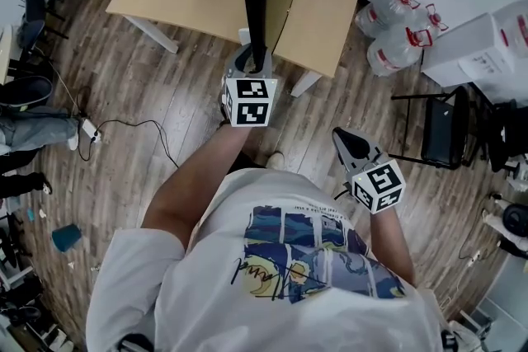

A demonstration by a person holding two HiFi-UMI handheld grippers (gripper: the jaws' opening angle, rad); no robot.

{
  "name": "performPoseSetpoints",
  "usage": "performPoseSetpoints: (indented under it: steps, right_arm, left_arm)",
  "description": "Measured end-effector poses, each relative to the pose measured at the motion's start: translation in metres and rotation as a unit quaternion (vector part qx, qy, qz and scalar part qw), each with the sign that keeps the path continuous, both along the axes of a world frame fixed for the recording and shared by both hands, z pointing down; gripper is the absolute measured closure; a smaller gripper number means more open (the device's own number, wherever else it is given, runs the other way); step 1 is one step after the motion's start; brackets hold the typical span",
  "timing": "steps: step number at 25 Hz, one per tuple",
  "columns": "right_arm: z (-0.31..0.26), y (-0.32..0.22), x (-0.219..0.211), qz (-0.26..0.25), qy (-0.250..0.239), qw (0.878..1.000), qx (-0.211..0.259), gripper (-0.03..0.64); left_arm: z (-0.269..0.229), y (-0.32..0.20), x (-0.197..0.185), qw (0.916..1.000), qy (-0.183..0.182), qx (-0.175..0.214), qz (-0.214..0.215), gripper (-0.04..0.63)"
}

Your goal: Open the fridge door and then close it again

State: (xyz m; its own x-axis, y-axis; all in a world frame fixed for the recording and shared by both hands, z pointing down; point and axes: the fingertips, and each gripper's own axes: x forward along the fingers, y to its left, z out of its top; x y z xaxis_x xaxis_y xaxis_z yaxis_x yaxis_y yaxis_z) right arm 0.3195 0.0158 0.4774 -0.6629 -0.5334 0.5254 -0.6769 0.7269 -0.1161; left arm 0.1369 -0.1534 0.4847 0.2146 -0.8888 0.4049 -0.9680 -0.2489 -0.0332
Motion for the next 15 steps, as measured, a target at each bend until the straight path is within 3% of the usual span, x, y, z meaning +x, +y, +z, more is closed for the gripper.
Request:
performPoseSetpoints:
  steps: [15]
  right_arm:
    - [-0.011,-0.055,-0.066,-0.003,0.008,1.000,0.008,0.603]
  left_arm:
    - [0.000,-0.027,-0.082,0.9996,0.002,-0.005,0.026,0.468]
